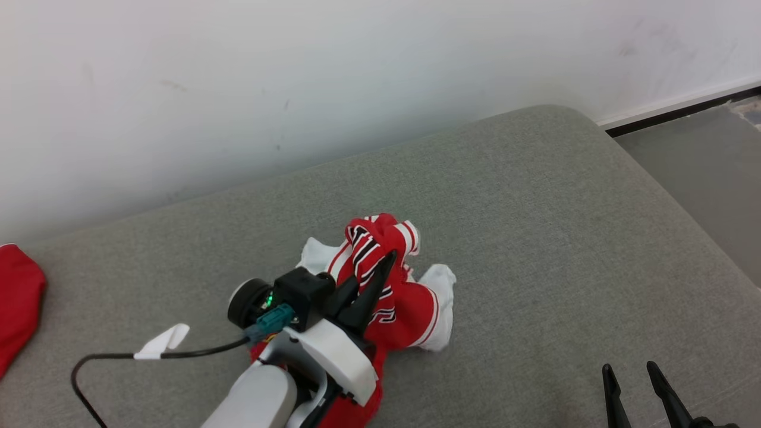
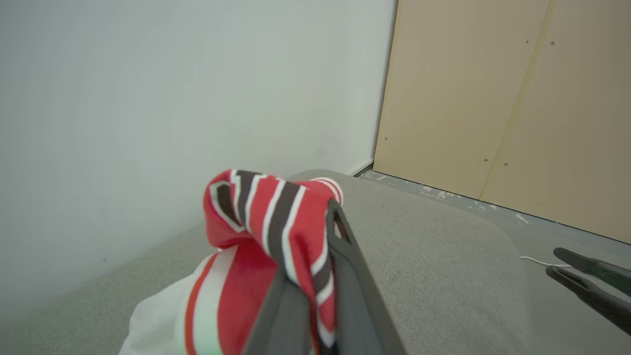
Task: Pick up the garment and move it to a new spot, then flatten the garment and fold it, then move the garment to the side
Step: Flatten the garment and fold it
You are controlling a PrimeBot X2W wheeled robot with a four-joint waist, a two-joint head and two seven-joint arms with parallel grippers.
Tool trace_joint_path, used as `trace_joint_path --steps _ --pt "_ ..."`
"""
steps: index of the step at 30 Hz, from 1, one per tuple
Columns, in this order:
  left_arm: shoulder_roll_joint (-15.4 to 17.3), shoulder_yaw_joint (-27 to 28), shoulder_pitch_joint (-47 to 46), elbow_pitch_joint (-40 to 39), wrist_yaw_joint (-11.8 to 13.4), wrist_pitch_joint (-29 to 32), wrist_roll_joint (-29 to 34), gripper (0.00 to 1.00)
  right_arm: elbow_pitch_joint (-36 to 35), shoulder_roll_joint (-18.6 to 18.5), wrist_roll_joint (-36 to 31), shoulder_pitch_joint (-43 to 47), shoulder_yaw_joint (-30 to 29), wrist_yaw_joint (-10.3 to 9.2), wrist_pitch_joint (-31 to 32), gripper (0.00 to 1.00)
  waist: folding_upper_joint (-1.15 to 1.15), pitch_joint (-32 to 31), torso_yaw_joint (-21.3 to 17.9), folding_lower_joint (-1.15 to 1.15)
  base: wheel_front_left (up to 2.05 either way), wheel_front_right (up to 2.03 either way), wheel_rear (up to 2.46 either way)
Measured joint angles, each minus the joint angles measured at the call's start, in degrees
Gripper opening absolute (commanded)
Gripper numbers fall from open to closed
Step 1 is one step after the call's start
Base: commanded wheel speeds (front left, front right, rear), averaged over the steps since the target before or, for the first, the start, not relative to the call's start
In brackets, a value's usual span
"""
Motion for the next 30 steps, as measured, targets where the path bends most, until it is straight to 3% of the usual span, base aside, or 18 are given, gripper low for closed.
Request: trace_joint_path --steps 8,21,30 --pt "3.18 3.16 -3.54 1.54 2.03 -1.87 2.11 0.0 -0.34 0.0 0.13 -1.09 0.87 0.0 0.0 1.0 0.0 1.79 -0.19 0.0 0.0 0.0 0.0" --pt "4.25 5.55 -19.3 23.74 1.46 -7.66 3.63 0.0 -0.02 -0.01 2.74 -4.85 3.64 0.0 0.0 1.0 0.0 8.43 -3.34 0.0 0.0 0.0 0.0" --pt "4.79 7.44 -27.66 36.39 3.09 -10.34 4.38 0.0 0.3 -0.01 3.98 -6.19 5.0 0.0 0.0 1.0 0.0 12.44 -6.51 0.0 0.0 0.0 0.0"
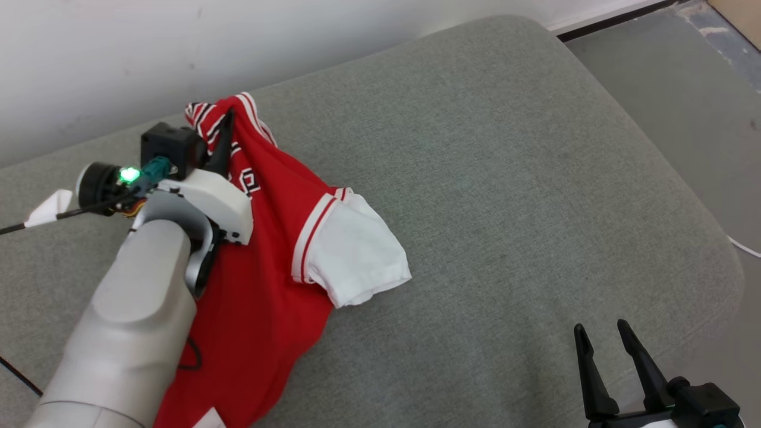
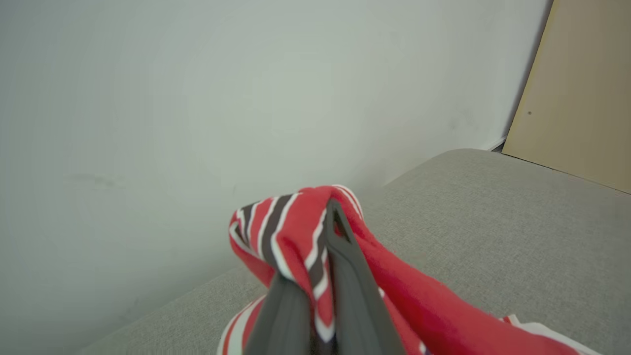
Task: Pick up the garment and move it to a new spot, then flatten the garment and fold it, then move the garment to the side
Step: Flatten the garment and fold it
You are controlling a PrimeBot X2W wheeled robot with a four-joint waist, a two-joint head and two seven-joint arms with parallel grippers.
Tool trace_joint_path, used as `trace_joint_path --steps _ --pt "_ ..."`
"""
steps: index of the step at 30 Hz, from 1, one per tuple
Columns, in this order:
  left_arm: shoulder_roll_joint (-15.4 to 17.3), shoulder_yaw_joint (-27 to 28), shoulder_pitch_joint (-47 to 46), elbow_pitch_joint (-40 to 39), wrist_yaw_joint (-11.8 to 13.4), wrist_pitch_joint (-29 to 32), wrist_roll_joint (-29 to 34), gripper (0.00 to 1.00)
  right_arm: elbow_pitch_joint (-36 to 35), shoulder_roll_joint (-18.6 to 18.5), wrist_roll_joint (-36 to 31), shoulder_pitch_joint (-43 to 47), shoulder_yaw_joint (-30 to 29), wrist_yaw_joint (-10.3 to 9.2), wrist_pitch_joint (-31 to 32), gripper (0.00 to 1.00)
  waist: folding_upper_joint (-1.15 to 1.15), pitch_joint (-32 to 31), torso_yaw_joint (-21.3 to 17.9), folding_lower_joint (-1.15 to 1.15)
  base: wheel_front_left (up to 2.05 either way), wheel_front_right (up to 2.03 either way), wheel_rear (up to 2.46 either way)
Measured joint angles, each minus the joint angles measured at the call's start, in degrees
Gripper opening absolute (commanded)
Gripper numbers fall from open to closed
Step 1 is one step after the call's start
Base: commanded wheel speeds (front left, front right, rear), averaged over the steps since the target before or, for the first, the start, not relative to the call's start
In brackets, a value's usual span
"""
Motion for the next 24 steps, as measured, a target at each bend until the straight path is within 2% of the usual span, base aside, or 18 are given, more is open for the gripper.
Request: trace_joint_path --steps 1,2,3,4,5,14,24 --pt "-0.02 0.29 -0.3 0.97 0.21 -0.02 0.0 0.0 0.03 0.01 0.01 -0.1 0.05 0.0 0.0 1.0 0.0 0.25 -0.2 0.0 0.0 0.0 0.0" --pt "-0.11 0.52 -0.53 1.72 0.22 -0.09 -0.01 0.15 0.04 0.01 0.01 -0.18 0.07 0.0 0.0 1.0 0.0 0.45 -0.33 0.0 0.0 0.0 0.0" --pt "-0.36 0.82 -0.74 2.38 0.24 -0.13 -0.15 0.38 0.07 0.01 0.0 -0.19 -0.02 0.0 0.0 1.0 0.0 0.6 -0.35 0.0 0.0 0.0 0.0" --pt "-0.77 1.2 -0.82 2.94 0.18 -0.29 -0.63 0.73 0.12 0.01 0.0 -0.2 -0.22 0.0 0.0 1.0 0.0 0.65 -0.22 0.0 0.0 0.0 0.0" --pt "-1.21 1.43 -0.82 3.31 -0.11 -0.29 -0.97 1.0 0.16 0.01 -0.02 -0.2 -0.48 0.0 0.0 1.0 0.0 0.64 -0.01 0.0 0.0 0.0 0.0" --pt "-5.48 3.14 2.85 1.85 -2.56 -0.38 -3.27 1.0 0.25 0.01 -1.26 -0.38 -2.07 0.0 0.0 1.0 0.0 -0.7 4.24 0.0 0.0 0.0 0.0" --pt "-6.84 8.94 16.24 -11.33 -0.98 -0.44 -4.77 1.0 -0.07 0.07 -3.38 1.12 -3.78 0.01 0.0 1.0 0.0 -5.17 9.9 0.0 0.0 0.0 0.0"
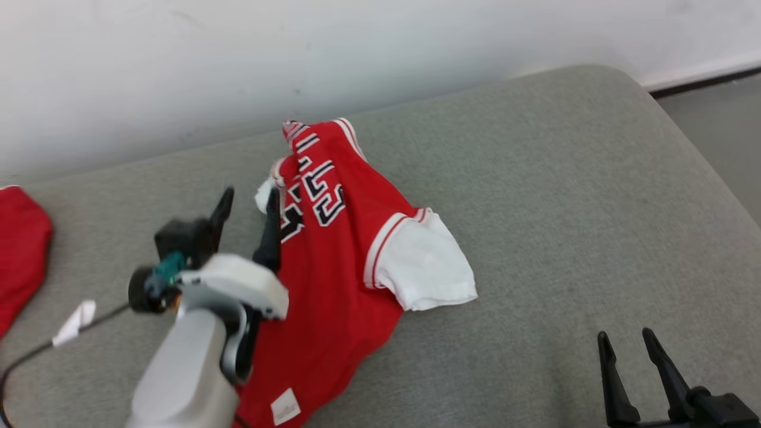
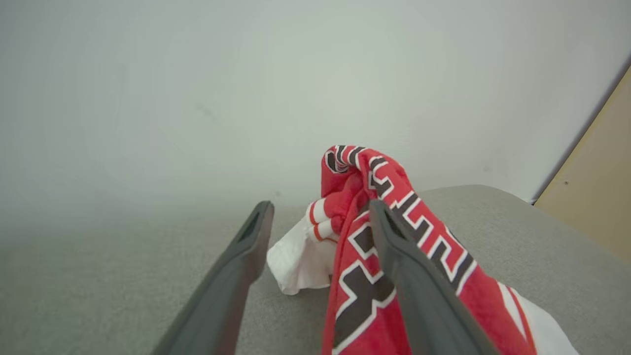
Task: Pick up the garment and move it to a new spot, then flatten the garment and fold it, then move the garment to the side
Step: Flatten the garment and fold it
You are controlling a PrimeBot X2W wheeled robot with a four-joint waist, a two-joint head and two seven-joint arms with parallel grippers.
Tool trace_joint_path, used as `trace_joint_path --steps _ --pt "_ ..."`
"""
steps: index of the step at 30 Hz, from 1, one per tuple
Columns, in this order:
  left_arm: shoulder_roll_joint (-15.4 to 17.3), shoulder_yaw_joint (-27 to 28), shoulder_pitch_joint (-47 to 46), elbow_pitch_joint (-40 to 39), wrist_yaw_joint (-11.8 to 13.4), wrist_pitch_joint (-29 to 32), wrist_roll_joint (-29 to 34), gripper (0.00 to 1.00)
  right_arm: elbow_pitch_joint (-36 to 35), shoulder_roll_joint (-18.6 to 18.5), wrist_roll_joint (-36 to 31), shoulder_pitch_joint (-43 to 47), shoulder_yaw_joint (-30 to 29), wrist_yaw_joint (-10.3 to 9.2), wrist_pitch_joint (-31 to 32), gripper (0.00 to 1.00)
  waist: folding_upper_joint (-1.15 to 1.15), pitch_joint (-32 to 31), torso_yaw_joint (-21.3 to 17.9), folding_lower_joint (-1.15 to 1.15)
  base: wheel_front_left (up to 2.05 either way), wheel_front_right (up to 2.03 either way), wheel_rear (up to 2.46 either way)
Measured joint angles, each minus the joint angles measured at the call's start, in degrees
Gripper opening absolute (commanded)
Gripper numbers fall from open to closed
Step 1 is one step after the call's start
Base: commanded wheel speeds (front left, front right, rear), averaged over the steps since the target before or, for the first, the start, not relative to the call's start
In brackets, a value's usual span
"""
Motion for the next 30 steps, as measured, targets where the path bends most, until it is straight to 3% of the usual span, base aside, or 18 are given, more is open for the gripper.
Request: trace_joint_path --steps 10,18,30 --pt "-0.88 1.11 18.09 -6.45 1.25 0.27 -1.38 1.0 0.0 -0.02 -1.18 4.11 -1.66 -0.01 0.0 1.0 0.0 -5.36 4.79 0.0 0.0 0.0 0.0" --pt "-2.71 -1.02 32.44 -12.33 1.88 5.93 -5.75 1.0 -0.42 -0.02 -1.57 5.73 -1.7 -0.01 0.0 1.0 0.0 -7.45 7.03 0.0 0.0 0.0 0.0" --pt "-2.3 -2.44 36.54 -15.53 3.61 9.53 -6.42 1.0 -0.34 -0.02 -2.01 6.14 -1.3 -0.01 0.0 1.0 0.0 -6.8 8.14 0.0 0.0 0.0 0.0"
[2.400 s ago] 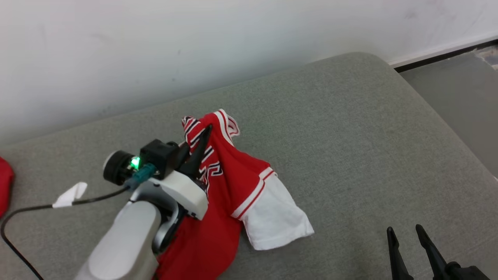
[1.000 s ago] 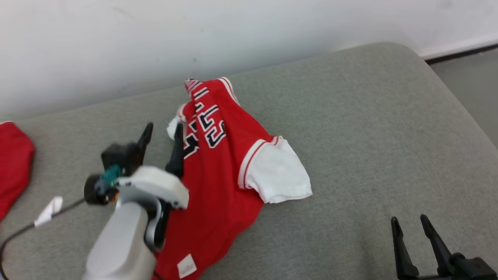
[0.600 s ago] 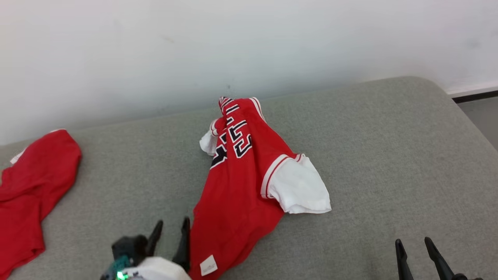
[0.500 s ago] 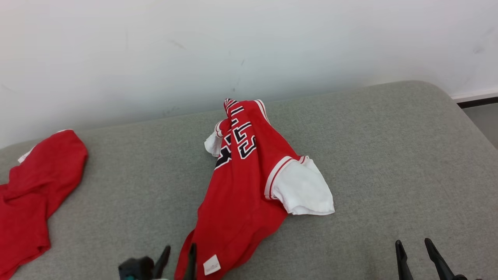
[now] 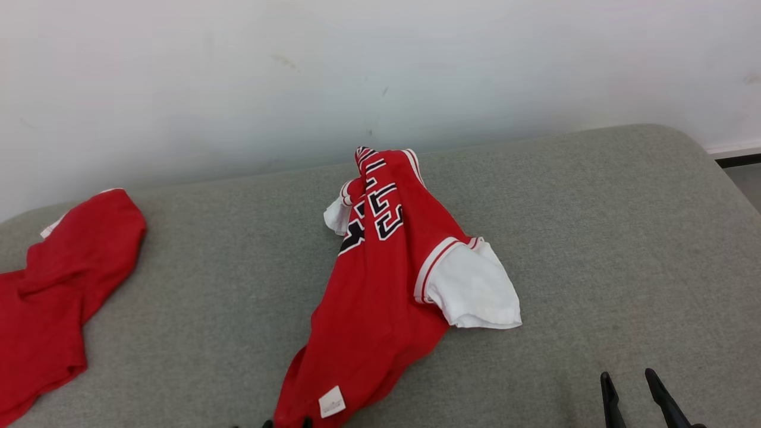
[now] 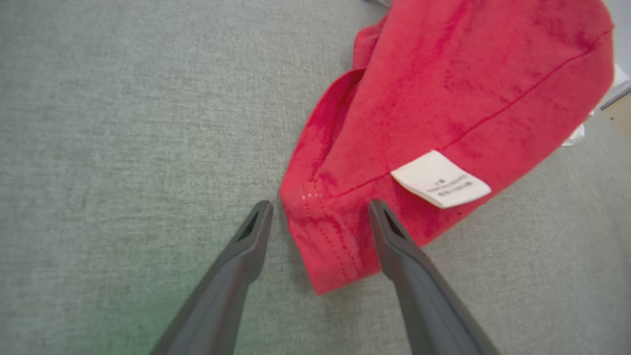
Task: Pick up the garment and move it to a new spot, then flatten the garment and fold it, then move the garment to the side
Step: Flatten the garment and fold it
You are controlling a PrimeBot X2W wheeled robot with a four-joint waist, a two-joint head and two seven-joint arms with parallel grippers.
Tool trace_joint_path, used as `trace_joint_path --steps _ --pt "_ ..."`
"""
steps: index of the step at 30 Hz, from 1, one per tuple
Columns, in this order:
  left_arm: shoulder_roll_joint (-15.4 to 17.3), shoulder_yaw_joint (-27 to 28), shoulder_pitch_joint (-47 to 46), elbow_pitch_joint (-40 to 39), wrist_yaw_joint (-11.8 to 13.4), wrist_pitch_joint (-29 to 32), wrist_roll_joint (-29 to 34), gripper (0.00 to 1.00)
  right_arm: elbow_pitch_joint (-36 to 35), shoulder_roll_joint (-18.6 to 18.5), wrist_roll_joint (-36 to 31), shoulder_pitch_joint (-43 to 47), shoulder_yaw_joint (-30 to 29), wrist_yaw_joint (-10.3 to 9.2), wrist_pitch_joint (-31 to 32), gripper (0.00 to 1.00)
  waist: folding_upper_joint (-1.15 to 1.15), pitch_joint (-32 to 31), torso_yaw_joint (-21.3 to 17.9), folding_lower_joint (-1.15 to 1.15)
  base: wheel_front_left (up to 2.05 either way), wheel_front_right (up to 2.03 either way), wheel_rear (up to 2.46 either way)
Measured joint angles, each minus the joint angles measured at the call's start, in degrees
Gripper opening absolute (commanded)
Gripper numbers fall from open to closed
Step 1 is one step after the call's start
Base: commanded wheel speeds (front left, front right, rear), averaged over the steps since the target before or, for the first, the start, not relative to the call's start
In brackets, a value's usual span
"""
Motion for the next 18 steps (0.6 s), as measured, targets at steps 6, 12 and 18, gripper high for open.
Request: trace_joint_path --steps 6,12,18 --pt "0.26 -0.36 -0.04 -0.99 -0.02 0.14 -0.09 0.5 0.0 -0.01 0.0 -0.02 0.08 0.0 0.0 1.0 0.0 0.53 -0.52 0.0 0.0 0.0 0.0" --pt "0.74 -0.78 -0.59 -1.89 0.01 0.31 -0.01 0.0 0.13 0.0 0.07 -0.05 -0.01 0.0 0.0 1.0 0.0 0.95 -0.83 0.0 0.0 0.0 0.0" --pt "1.01 -0.51 -0.68 -3.93 -0.01 -0.67 -0.11 0.0 0.3 -0.01 0.36 -0.06 -0.42 0.0 0.0 1.0 0.0 0.63 -0.53 0.0 0.0 0.0 0.0"
